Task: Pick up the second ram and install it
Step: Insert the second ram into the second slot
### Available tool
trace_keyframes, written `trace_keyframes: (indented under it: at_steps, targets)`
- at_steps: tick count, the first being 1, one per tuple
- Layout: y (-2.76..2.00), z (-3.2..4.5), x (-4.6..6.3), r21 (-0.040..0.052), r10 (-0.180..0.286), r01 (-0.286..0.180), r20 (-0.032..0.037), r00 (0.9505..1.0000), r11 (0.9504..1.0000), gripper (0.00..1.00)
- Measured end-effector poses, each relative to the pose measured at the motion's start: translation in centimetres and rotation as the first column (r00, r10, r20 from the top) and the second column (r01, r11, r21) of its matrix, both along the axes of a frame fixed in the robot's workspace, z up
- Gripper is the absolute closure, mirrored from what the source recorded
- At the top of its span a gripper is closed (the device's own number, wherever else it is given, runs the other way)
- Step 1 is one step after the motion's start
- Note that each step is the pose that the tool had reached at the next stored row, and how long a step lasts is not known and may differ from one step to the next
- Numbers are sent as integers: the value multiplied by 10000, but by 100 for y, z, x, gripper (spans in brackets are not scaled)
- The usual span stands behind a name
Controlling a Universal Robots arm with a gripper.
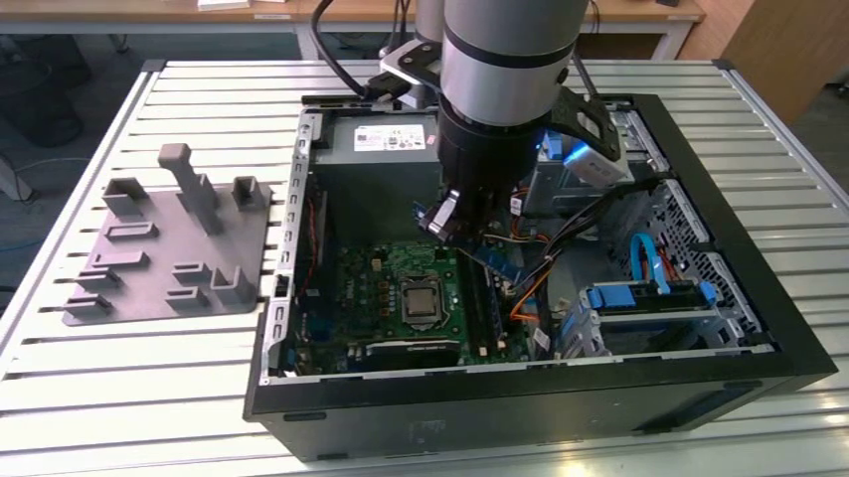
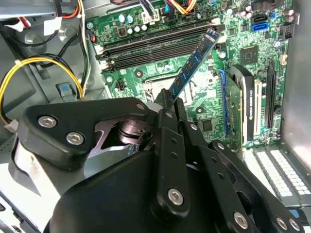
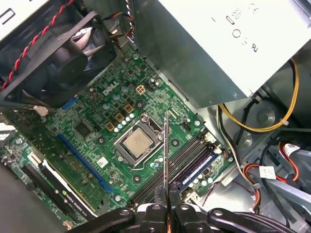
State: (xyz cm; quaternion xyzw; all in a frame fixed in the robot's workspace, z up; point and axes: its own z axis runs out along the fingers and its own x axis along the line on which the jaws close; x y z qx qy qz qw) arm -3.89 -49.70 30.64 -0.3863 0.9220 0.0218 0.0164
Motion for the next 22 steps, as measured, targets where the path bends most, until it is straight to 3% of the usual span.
trace_keyframes:
  at_steps: [11, 22]
  targets:
    - [0, -3, 0, 0, -662, 662, 0, 9978, 9978, 86]
    - [0, -7, 0, 0, -1382, 1382, 0, 9904, 9904, 86]
